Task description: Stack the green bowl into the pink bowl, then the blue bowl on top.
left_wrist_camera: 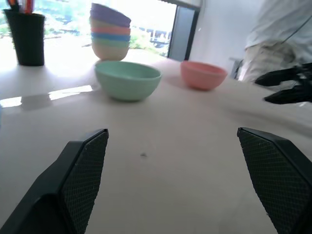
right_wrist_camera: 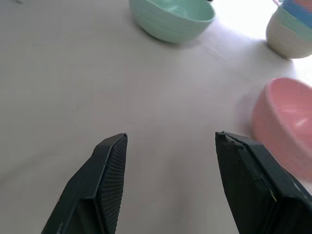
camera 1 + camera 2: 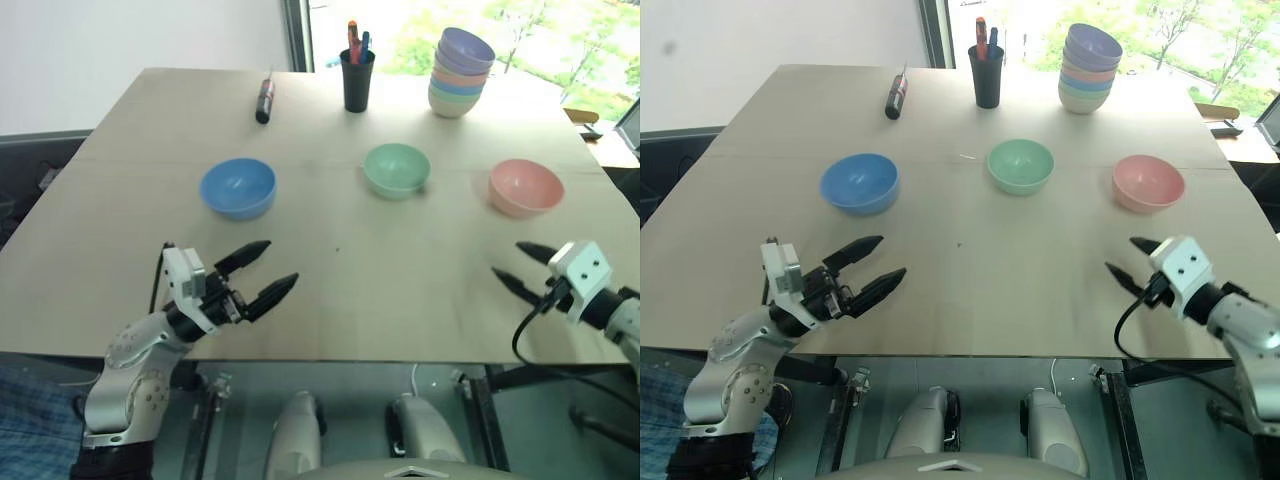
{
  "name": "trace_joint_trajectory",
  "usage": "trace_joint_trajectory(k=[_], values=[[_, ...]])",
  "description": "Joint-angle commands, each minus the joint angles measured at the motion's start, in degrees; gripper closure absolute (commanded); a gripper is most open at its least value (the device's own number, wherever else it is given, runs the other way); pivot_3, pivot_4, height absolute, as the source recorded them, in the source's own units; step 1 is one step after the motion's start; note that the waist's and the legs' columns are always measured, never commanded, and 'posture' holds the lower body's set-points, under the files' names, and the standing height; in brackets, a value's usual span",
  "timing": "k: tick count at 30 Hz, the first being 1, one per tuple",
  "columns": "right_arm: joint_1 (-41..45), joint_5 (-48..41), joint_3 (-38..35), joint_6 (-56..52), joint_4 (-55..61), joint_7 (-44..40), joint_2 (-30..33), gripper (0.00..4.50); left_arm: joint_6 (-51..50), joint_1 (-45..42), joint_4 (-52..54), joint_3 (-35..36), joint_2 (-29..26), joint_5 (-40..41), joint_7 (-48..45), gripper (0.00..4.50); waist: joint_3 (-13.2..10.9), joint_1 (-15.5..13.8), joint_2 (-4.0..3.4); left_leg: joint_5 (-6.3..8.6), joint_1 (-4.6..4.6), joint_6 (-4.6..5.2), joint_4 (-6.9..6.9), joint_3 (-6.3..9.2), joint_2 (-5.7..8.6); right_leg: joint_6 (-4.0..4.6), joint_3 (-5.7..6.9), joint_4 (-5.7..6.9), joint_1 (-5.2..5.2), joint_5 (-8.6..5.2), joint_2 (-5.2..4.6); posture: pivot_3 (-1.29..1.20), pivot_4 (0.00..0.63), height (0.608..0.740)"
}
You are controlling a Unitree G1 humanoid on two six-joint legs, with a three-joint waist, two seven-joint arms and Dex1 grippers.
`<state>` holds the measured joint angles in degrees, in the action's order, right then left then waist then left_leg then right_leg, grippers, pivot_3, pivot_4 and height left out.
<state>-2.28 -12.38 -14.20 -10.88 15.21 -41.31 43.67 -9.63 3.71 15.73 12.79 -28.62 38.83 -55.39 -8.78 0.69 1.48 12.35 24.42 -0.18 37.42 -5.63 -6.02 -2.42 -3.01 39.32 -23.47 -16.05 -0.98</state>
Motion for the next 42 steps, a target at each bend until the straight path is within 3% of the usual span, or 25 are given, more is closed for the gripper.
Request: trace_joint_trajectory(k=[1,6,12,20,26,29,33,34,42], values=[[4.44,2.57,1.13,-2.97,-2.46,-1.2,4.41,1.49,0.55,-1.47,3.24,-0.33,0.2,1.32,-0.43,0.0,0.0,0.0,-0.02,0.0,0.0,0.0,-0.01,0.02,0.0,0.0,0.01,0.0,0.0,0.0,0.01,0.0,0.15,0.74],[13.71,7.85,5.65,-3.0,-10.39,-2.67,9.54,1.49,0.92,-3.4,3.17,-2.03,0.78,0.96,-1.28,0.0,0.0,0.02,-0.02,0.0,0.02,0.0,0.01,-0.05,0.01,-0.01,-0.04,-0.03,0.0,0.01,-0.01,0.0,0.15,0.74],[25.64,16.72,13.59,6.23,-25.88,-4.69,13.27,1.49,0.9,-4.58,4.15,-4.15,2.46,0.67,-0.28,0.0,0.0,0.09,-0.03,0.0,0.02,0.0,0.0,-0.05,0.01,0.0,-0.03,-0.04,-0.01,0.01,-0.01,0.0,0.15,0.74],[45.24,25.7,24.18,12.86,-52.64,-6.21,8.01,1.49,1.89,-3.66,5.48,-5.35,3.96,0.13,0.69,0.0,-0.02,0.43,-0.07,0.0,0.01,0.0,-0.03,-0.11,-0.02,0.01,-0.08,-0.09,-0.04,0.01,0.02,0.0,0.15,0.74],[53.61,30.49,30.01,18.8,-67.38,-9.59,4.4,1.49,3.57,-2.32,6.36,-5.67,4.82,-0.91,2.06,0.0,-0.06,0.2,-0.14,-0.01,0.12,0.0,-0.02,-0.17,-0.02,0.0,-0.11,-0.25,-0.08,0.02,-0.01,0.0,0.15,0.74],[56.94,32.43,31.4,21.29,-72.49,-9.01,3.25,2.34,4.2,-1.36,7.18,-5.45,5.07,-1.17,2.88,0.0,-0.05,0.39,-0.14,-0.01,0.13,-0.01,-0.03,-0.19,-0.03,0.0,-0.12,-0.33,-0.07,0.03,0.0,0.0,0.15,0.74],[59.2,33.15,31.75,23.12,-76.07,-9.03,2.11,4.07,3.8,-0.32,8.38,-4.8,5.47,-0.12,4.45,0.0,-0.06,0.35,-0.16,-0.01,0.13,-0.01,-0.07,-0.19,-0.03,0.0,-0.12,-0.33,-0.08,0.03,-0.01,0.0,0.15,0.74],[59.46,33.44,31.93,23.57,-76.66,-9.22,1.95,4.29,4.1,0.07,8.47,-4.82,5.35,-0.37,4.33,0.0,-0.05,0.33,-0.17,-0.01,0.13,-0.01,-0.07,-0.2,-0.03,0.0,-0.12,-0.33,-0.08,0.03,-0.01,0.0,0.15,0.74],[60.01,35.1,32.67,27.6,-74.33,-10.42,2.55,4.29,4.93,1.36,8.62,-4.18,4.69,-0.39,4.48,0.0,-0.05,0.32,-0.18,-0.01,0.1,-0.01,-0.05,-0.21,-0.03,0.0,-0.12,-0.31,-0.07,0.03,-0.01,0.0,0.15,0.74]])
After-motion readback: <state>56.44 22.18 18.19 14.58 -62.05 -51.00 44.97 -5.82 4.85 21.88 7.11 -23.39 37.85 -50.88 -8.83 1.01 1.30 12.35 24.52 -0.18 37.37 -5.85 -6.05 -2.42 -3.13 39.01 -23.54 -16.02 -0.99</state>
